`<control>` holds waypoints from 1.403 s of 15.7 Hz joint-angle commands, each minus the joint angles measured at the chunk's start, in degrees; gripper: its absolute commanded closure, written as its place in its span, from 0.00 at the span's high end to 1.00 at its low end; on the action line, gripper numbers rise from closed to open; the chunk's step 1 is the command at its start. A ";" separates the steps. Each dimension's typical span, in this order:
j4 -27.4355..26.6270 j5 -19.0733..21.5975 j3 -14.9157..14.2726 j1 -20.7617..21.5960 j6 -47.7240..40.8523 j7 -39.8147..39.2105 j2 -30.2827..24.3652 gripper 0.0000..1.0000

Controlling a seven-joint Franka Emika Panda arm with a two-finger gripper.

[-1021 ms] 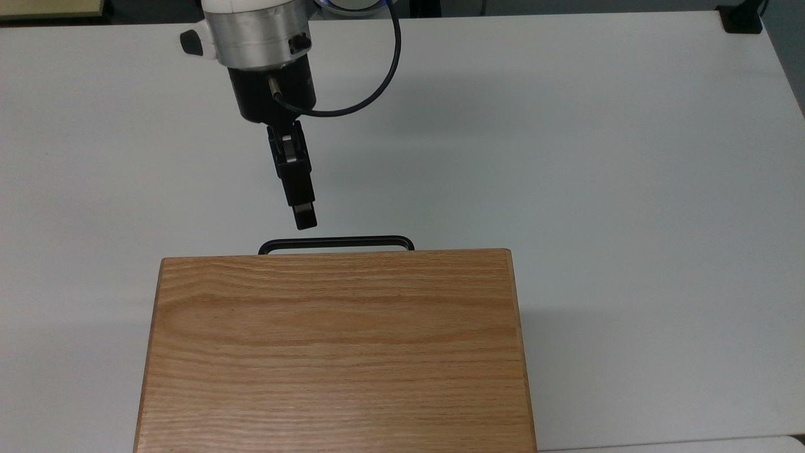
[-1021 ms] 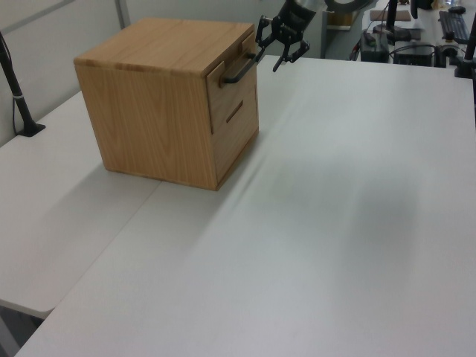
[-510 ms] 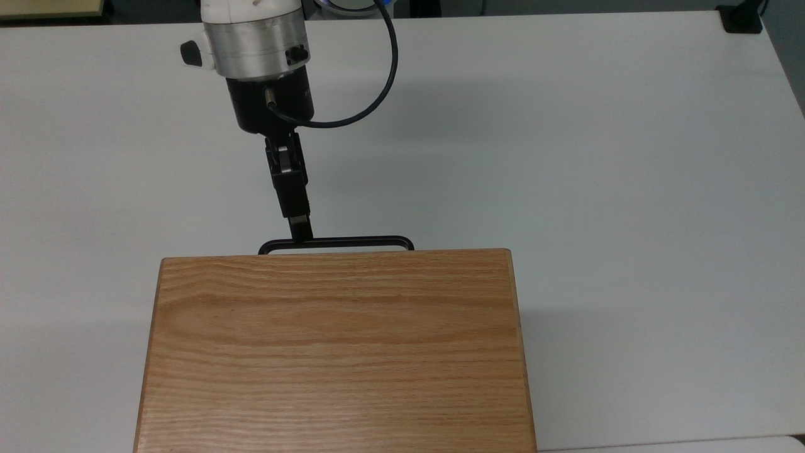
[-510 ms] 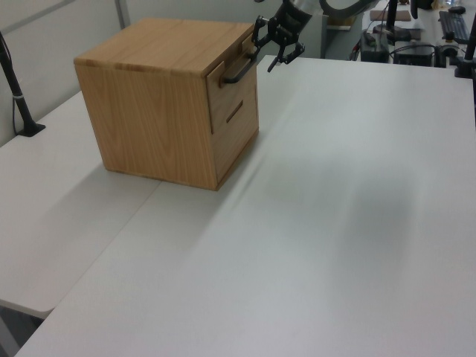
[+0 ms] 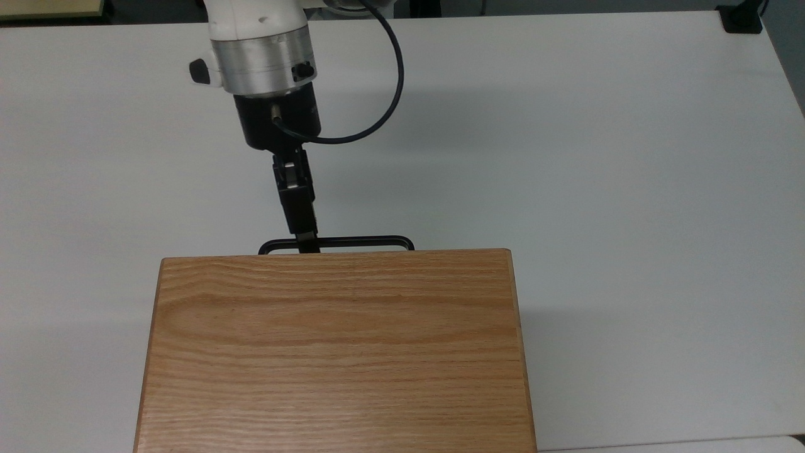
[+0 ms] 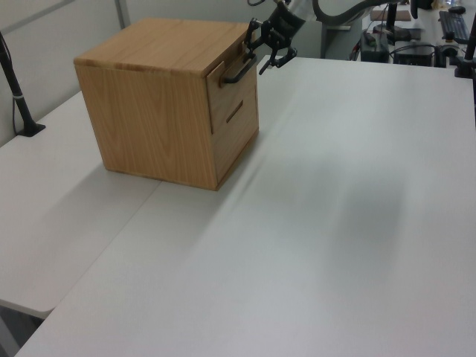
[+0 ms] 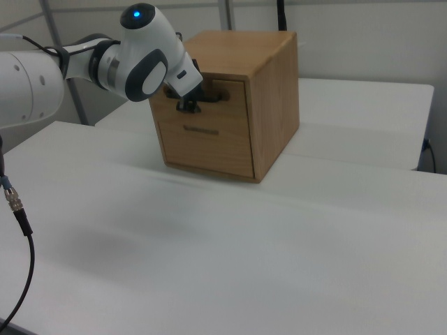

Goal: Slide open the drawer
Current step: 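Pull the handle straight out, sliding the drawer out of the cabinet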

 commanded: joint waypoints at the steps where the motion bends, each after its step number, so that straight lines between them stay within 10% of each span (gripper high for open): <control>1: 0.63 0.75 0.51 0.23 0.88 0.54 0.38 0.22; 4: 0.46 0.31 0.60 0.32 0.61 0.46 0.20 0.00; 22: -3.24 -4.78 3.23 -0.30 -26.79 -4.99 -10.96 0.00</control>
